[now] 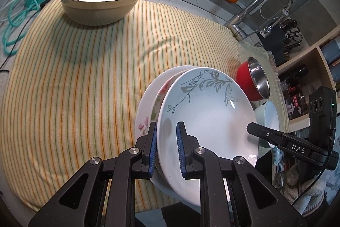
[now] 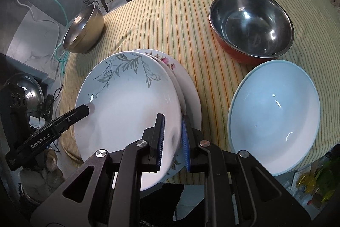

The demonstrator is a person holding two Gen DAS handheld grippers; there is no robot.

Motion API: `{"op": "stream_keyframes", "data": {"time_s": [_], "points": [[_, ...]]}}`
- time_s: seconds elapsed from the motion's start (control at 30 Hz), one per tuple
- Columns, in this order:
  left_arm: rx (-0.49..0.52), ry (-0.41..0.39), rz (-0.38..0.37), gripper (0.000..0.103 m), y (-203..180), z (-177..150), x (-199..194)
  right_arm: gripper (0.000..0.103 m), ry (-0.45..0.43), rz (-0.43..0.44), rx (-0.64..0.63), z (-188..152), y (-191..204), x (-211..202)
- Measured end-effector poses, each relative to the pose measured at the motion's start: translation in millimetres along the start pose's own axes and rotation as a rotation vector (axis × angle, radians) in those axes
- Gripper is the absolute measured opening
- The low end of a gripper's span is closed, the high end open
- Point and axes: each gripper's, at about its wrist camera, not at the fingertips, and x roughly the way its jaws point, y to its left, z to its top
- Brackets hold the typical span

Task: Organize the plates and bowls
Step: 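Lower the leaf-pattern plate onto the floral plate stack and open both grippers, then move both grippers to the rim of the plain silver steel bowl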

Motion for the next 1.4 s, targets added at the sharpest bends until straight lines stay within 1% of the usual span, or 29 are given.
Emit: {"op": "stream_keyframes", "data": {"time_s": [0.2,0.37,0.43,0.63,0.8,0.83,0.87,0.9,0.93,1.03,1.17,1.2,1.23,1.27,1.33,1.4], "points": [[0.024,0.002,0.028,0.015,-5.0,0.4,1.1,0.017,-0.009,-0.027,-0.028,0.2,3.0,1.5],[0.031,-0.002,0.041,0.015,-6.5,1.2,1.9,0.02,-0.009,-0.039,-0.052,0.1,5.7,2.6],[0.036,-0.002,0.046,0.015,-8.4,1.9,2.5,0.025,-0.011,-0.044,-0.065,-0.3,9.0,3.3],[0.049,-0.006,0.06,0.016,-10.6,3.9,3.2,0.033,-0.019,-0.076,-0.118,-2.6,17.5,5.4],[0.056,-0.014,0.069,0.016,-11.3,5.2,3.2,0.041,-0.022,-0.072,-0.129,-2.4,19.6,5.9],[0.056,-0.015,0.072,0.017,-11.4,5.4,2.9,0.043,-0.023,-0.068,-0.133,-2.3,20.3,6.2],[0.053,-0.016,0.068,0.02,-11.2,5.3,2.6,0.045,-0.02,-0.064,-0.138,-2.2,21.2,6.6],[0.049,-0.014,0.066,0.02,-11.0,5.5,2.7,0.048,-0.018,-0.064,-0.144,-2.1,22.7,6.9],[0.054,-0.012,0.069,0.02,-11.6,5.3,2.9,0.048,-0.019,-0.07,-0.149,-2.3,24.4,6.9],[0.084,-0.009,0.082,0.023,-15.7,4.1,3.1,0.048,-0.018,-0.076,-0.153,-2.3,25.1,7.4],[0.121,-0.002,0.099,0.03,-21.6,2.8,3.5,0.048,-0.022,-0.072,-0.144,-0.7,23.2,6.3],[0.138,-0.004,0.114,0.03,-24.1,2.1,3.7,0.048,-0.024,-0.075,-0.144,-0.4,23.1,6.1],[0.158,-0.008,0.14,0.035,-26.3,1.5,3.9,0.048,-0.025,-0.077,-0.144,-0.1,22.9,5.9],[0.177,-0.007,0.155,0.036,-28.3,1.1,5.0,0.048,-0.024,-0.077,-0.144,0.1,22.6,5.9],[0.208,0.003,0.167,0.037,-31.5,0.3,7.4,0.048,-0.024,-0.075,-0.14,-0.3,22.4,5.7],[0.219,0.003,0.176,0.037,-32.6,-0.5,7.7,0.048,-0.028,-0.07,-0.134,-0.7,22.0,5.1]]}}
